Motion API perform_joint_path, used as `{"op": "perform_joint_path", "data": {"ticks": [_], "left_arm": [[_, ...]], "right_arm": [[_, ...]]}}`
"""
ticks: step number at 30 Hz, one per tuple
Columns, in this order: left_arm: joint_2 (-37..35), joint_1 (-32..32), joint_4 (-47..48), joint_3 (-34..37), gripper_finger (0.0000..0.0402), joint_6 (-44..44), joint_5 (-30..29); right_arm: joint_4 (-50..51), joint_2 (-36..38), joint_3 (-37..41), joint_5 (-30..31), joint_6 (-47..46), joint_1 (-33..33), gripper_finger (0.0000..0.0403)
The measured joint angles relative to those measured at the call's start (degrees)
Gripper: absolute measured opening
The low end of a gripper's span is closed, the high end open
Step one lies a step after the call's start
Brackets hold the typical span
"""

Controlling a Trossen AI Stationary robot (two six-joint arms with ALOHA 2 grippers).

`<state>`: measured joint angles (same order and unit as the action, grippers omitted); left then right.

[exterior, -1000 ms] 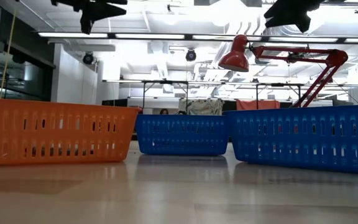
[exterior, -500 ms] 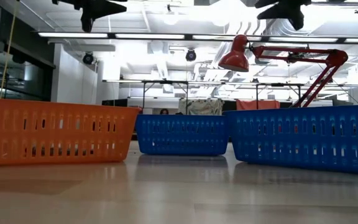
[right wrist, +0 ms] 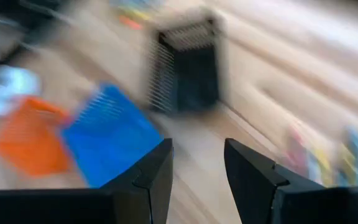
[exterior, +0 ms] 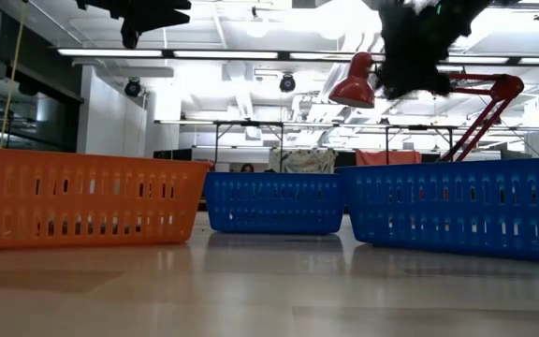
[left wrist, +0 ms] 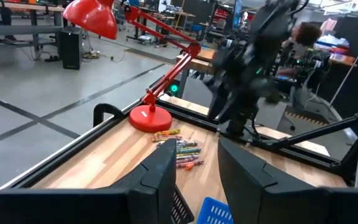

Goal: Sort crayons
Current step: Put the blue/green crayon into the orange bin

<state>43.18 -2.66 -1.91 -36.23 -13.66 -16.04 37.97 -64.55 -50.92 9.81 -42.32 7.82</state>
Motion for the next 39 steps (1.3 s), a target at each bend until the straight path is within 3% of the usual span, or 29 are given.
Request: {"op": "perform_joint_path", "data": {"ticks": [7,11,15,39], "left_arm": [[0.0,0.0,0.0,0.0,0.0108,-1.9,-0.1],[0.0,0.0,0.0,0.0,0.0108,-4.2,-0.1],[0.0,0.0,-0.1,0.0,0.0108,-4.7,-0.1],[0.0,0.0,0.1,0.0,0.0108,-4.8,-2.3]], "right_arm": [[15.3,-8.0,2.4,-2.9,-0.3,8.4,0.0138],[12.6,-8.6,9.0,-9.0,3.2,12.9,0.0138],[12.1,-8.6,12.7,-9.5,6.7,15.2,0.0138],[5.1,-19.4,12.9,-8.4,20.0,17.7,0.0137]]}}
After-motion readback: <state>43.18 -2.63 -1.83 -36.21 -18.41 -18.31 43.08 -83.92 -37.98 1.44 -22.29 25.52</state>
